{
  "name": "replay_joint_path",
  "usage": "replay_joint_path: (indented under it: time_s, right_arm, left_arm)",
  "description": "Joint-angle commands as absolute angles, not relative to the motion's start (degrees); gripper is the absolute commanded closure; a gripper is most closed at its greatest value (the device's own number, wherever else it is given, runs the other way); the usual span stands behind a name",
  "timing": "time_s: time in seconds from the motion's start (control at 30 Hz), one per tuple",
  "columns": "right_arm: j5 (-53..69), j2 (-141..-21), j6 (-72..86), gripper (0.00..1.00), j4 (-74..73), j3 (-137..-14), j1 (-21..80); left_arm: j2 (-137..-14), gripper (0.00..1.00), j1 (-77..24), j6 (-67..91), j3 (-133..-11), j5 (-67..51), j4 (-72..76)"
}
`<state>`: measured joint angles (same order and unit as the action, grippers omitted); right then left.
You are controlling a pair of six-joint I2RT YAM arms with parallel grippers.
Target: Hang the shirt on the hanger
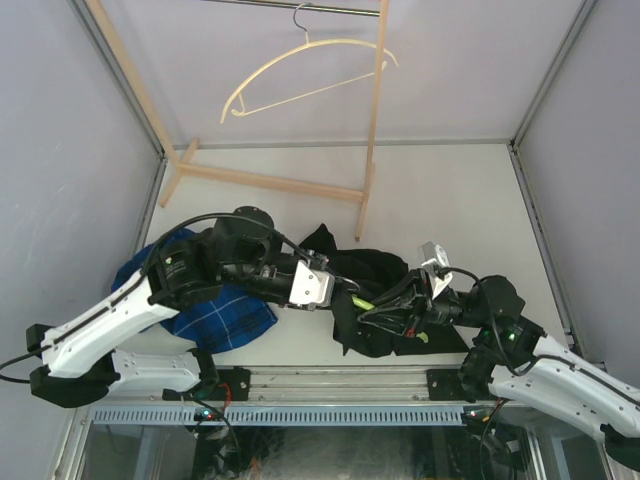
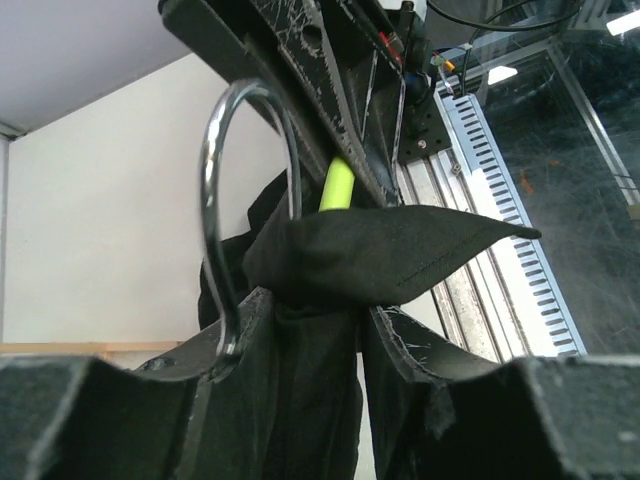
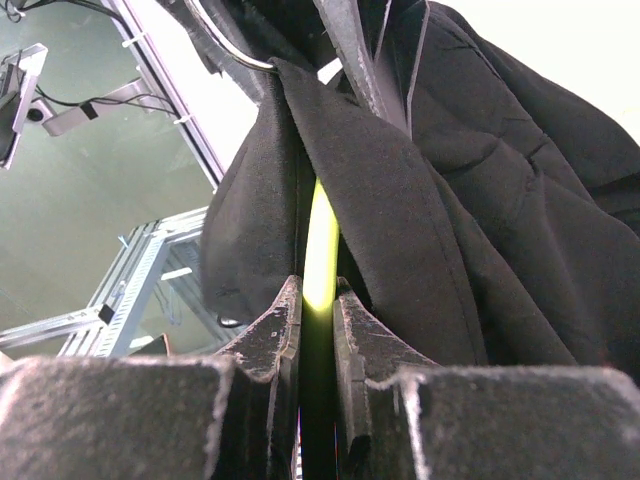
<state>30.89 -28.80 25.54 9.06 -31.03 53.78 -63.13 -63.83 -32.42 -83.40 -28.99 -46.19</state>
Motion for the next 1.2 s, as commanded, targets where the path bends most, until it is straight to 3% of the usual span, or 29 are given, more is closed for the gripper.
replay_joint_path:
  time_s: [0.0, 0.13, 0.23, 0.37, 0.5, 0.6, 0.87, 1.17]
  right_arm:
    - [28.3, -29.6, 25.7, 1.00, 18.3, -33.8, 54.1]
    - [28.3, -29.9, 25.4, 1.00, 18.4, -33.8, 54.4]
    - [27.9, -29.4, 24.4, 1.00, 17.4, -33.8, 54.5]
    - [24.2, -25.7, 21.5, 0.83, 11.1, -34.4, 54.3]
    - [17.5, -19.5, 18.4, 0.62, 0.8, -35.7, 54.1]
    - [9.9, -14.9, 17.5, 0.55, -5.8, -36.3, 54.1]
    - [-11.6, -6.8, 25.7, 0.49, -21.3, -36.2, 54.1]
    - [-10.2, -10.8, 36.6, 0.43, -21.0, -32.6, 54.0]
  left_arm:
    - [-64.1, 0.56, -64.8, -30.9, -85.4, -33.0, -42.9]
    - [-64.3, 0.61, -64.8, -30.8, -85.0, -32.8, -42.8]
    - [-63.8, 0.77, -64.8, -30.8, -84.8, -31.8, -43.7]
    - [-61.9, 0.97, -64.9, -30.6, -83.6, -27.2, -44.9]
    - [-57.4, 1.00, -64.8, -29.8, -80.0, -21.2, -44.6]
    - [-53.9, 1.00, -64.8, -28.7, -77.1, -17.5, -43.3]
    - [-45.8, 1.00, -64.6, -25.4, -70.4, -7.2, -40.0]
    - [-39.5, 1.00, -64.7, -21.5, -67.1, -0.5, -31.9]
